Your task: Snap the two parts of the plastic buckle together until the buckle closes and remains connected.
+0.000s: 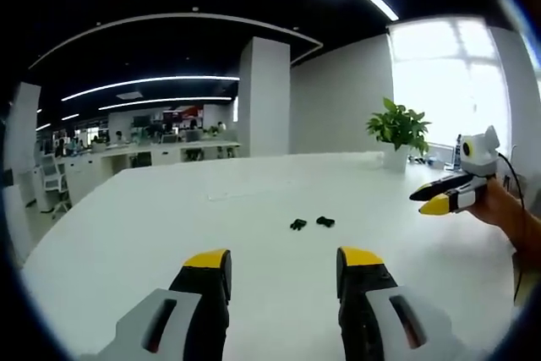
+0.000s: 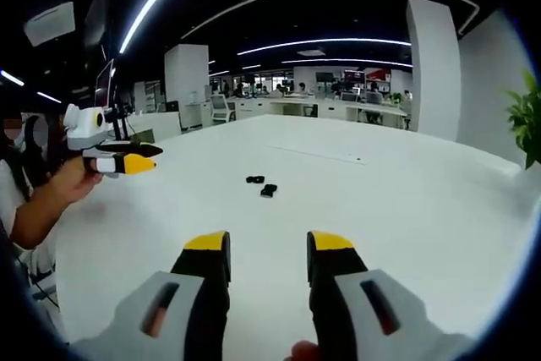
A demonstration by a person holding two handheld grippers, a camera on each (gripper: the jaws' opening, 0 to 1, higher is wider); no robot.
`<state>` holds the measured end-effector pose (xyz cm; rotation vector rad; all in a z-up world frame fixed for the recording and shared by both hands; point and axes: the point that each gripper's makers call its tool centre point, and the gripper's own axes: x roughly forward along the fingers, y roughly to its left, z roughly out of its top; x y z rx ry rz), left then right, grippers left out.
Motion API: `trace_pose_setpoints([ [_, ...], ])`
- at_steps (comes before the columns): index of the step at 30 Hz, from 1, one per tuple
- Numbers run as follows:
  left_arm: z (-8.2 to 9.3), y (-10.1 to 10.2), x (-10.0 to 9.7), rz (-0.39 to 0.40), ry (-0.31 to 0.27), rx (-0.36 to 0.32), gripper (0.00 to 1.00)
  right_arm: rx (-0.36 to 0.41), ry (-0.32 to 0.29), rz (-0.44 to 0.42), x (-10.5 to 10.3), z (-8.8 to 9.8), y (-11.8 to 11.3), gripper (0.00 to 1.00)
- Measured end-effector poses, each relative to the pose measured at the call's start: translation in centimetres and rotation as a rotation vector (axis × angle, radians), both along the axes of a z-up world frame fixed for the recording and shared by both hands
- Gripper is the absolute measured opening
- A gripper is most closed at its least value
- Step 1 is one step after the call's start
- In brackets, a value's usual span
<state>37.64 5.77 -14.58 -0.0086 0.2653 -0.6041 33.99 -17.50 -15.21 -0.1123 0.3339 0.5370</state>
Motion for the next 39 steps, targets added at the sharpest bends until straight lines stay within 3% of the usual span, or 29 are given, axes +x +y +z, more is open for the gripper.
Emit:
trace_pose_setpoints([
  [15, 0.0, -2.1, 1.6, -0.041, 0.011, 0.003, 0.49, -0.014, 0.015, 0.021, 2.2, -0.1, 1.1, 0.36],
  [28, -0.4, -2.4, 3.1, -0.044, 0.016, 0.026, 0.48, -0.036, 0.020, 0.031, 4.0, -0.2, 1.7, 0.34],
  [39, -1.5, -3.2, 4.1, -0.074, 0.061, 0.033, 0.48, -0.043, 0.037, 0.041, 5.4, -0.6, 2.4, 0.33],
])
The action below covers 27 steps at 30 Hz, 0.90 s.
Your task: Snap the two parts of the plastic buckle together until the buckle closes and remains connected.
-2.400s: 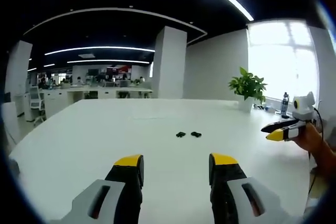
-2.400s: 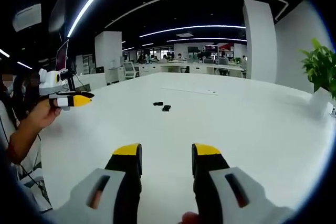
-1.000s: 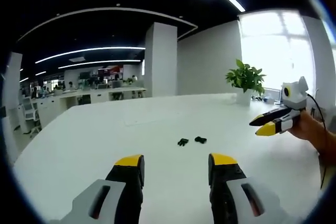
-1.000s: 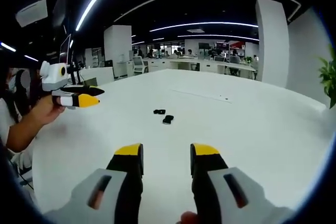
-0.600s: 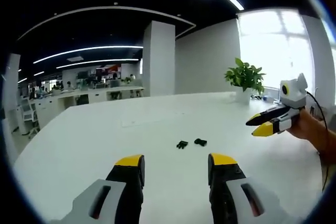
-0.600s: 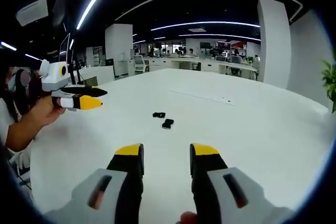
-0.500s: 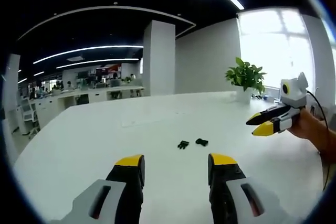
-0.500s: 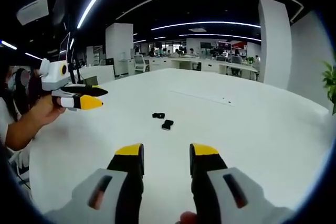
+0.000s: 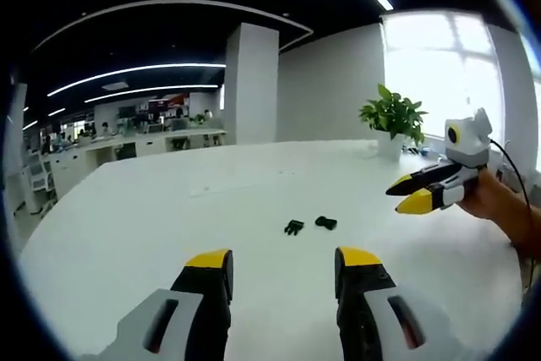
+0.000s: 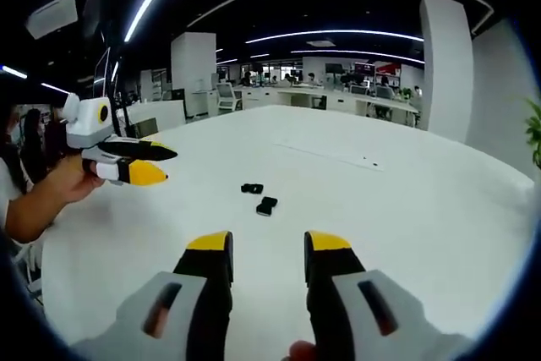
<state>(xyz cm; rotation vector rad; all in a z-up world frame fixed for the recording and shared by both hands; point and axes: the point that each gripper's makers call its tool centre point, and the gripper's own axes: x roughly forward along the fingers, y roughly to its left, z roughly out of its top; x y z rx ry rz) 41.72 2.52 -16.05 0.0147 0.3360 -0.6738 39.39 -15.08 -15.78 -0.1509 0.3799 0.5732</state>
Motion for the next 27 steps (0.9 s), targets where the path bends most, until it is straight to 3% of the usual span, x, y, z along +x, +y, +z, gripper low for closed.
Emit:
trace_pose_setpoints([
  [27, -1.4, -1.6, 2.3, -0.023, 0.020, 0.059, 0.47, -0.024, 0.027, -0.019, 2.9, -1.4, 0.0, 0.32],
])
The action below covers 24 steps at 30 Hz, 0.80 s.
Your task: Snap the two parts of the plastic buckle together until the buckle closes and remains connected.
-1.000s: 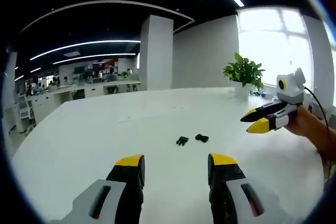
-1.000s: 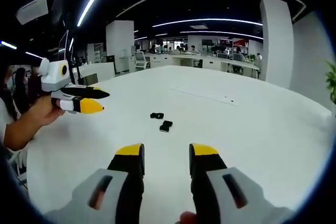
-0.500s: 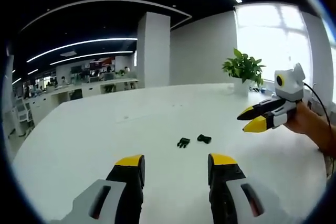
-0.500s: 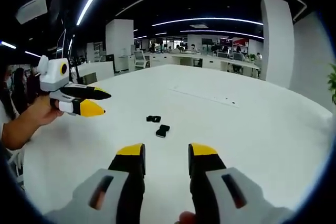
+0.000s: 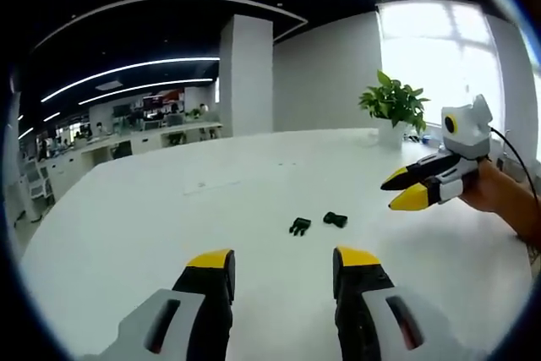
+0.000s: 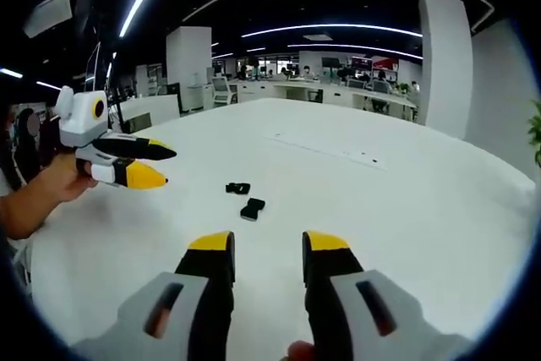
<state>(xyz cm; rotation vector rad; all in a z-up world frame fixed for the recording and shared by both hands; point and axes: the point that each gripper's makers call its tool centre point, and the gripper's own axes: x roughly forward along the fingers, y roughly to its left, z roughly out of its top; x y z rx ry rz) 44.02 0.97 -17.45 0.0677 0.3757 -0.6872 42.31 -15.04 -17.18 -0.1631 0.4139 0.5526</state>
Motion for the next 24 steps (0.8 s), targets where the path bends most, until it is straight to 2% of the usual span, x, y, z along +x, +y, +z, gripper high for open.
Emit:
trace_pose_setpoints([
  [6, -0.6, -0.9, 0.3, -0.025, 0.024, 0.010, 0.45, -0.006, 0.003, 0.004, 0.7, -0.1, 0.6, 0.31],
  [24, -1.2, -2.2, 1.2, -0.050, 0.023, 0.042, 0.45, -0.031, 0.017, 0.021, 2.5, -0.9, 2.5, 0.28],
])
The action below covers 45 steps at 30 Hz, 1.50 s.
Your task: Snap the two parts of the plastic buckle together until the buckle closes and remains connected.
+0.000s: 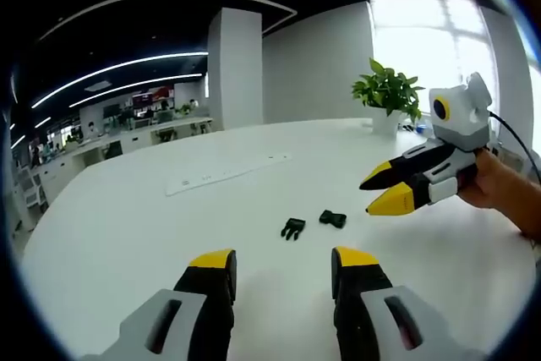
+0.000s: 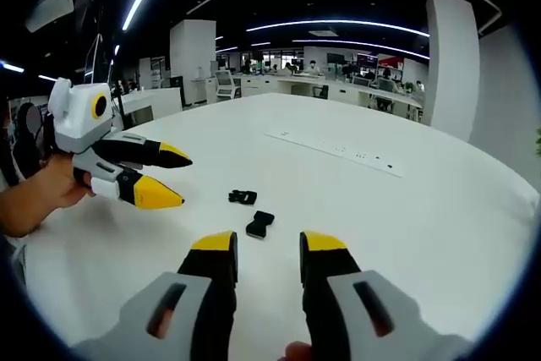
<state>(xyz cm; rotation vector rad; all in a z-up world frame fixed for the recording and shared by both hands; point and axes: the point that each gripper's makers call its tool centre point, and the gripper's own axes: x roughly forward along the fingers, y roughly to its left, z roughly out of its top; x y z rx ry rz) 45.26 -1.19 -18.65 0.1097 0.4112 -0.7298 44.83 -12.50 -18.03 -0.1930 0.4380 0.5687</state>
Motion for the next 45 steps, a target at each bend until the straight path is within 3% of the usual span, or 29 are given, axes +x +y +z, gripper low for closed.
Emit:
trace_pose_setpoints([
  [22, -1.7, -1.6, 1.5, -0.021, 0.026, 0.036, 0.39, 0.025, 0.021, -0.005, 1.1, -1.6, 1.1, 0.22],
  [38, -2.2, -2.5, 2.3, -0.021, 0.041, 0.024, 0.37, 0.024, 0.031, -0.018, 4.2, -2.0, 0.8, 0.21],
  [40, -2.2, -2.6, 2.3, -0.023, 0.040, 0.020, 0.37, 0.015, 0.026, -0.023, 5.6, -2.1, 0.4, 0.21],
  [45, -2.2, -2.7, 2.4, -0.023, 0.039, 0.019, 0.37, 0.004, 0.009, -0.037, 4.0, -2.2, 0.7, 0.20],
])
